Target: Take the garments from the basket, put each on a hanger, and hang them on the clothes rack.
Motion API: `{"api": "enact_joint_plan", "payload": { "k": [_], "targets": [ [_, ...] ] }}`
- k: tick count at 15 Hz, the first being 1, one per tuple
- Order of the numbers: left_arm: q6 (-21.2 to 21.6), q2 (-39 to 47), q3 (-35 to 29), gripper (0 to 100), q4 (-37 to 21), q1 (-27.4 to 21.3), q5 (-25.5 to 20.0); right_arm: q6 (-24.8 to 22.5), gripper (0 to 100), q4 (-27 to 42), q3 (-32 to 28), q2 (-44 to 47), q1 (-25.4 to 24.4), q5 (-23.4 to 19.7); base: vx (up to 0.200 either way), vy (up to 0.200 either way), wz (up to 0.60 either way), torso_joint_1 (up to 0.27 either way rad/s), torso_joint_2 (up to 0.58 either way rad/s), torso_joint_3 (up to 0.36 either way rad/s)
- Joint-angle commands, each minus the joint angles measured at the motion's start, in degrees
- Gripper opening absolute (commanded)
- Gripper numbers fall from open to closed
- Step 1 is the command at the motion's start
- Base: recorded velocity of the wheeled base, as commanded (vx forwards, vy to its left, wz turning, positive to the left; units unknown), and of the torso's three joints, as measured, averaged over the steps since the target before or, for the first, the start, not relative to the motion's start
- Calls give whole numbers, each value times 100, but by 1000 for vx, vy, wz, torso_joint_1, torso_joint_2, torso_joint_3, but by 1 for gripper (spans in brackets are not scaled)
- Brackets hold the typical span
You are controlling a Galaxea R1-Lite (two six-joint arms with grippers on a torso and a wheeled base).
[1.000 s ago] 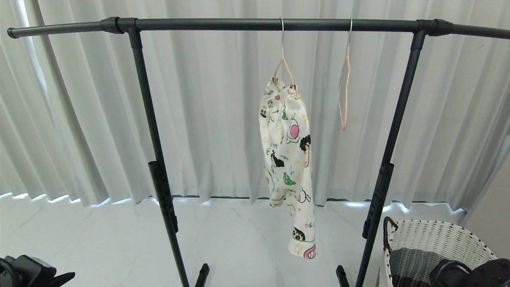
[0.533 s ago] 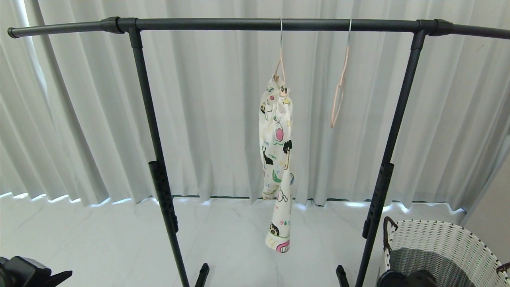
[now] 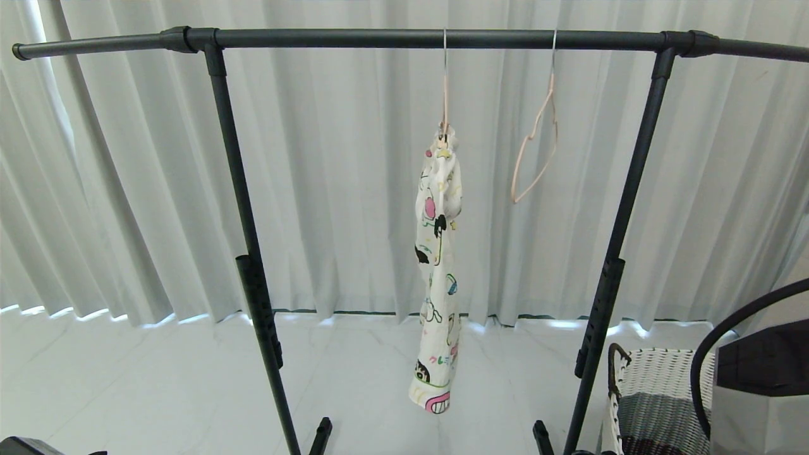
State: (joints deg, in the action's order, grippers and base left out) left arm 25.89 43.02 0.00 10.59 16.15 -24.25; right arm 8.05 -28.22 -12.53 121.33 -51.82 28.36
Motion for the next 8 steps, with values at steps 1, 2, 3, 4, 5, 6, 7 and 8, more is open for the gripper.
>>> {"api": "enact_joint_plan", "payload": {
  "k": [1,2,3,4,5,6,7,8],
  "targets": [
    [3,-699,0,100,-374,2,43,22,100,528,-294,-48,-3,12,0,0,0,0,0,0],
    [3,-936,0,100,-567,2,96,74,100,880,-443,-57,-3,38,0,0,0,0,0,0],
    [-5,-1129,0,100,-725,2,140,171,100,1117,-531,-57,-3,56,0,0,0,0,0,0],
    [-5,-1182,0,100,-743,2,236,268,100,1310,-610,-57,-3,56,0,0,0,0,0,0],
    [-14,-1191,0,100,-743,2,315,329,100,1372,-628,-57,-3,65,0,0,0,0,0,0],
    [-14,-1191,0,100,-743,2,342,400,100,1372,-628,-57,-3,74,0,0,0,0,0,0],
    [-14,-1200,0,100,-743,2,342,452,100,1381,-610,-57,-3,144,0,0,0,0,0,0],
    [-14,-1200,0,100,-743,2,342,479,0,1381,-610,-48,-3,205,0,0,0,0,0,0]
  ]
}}
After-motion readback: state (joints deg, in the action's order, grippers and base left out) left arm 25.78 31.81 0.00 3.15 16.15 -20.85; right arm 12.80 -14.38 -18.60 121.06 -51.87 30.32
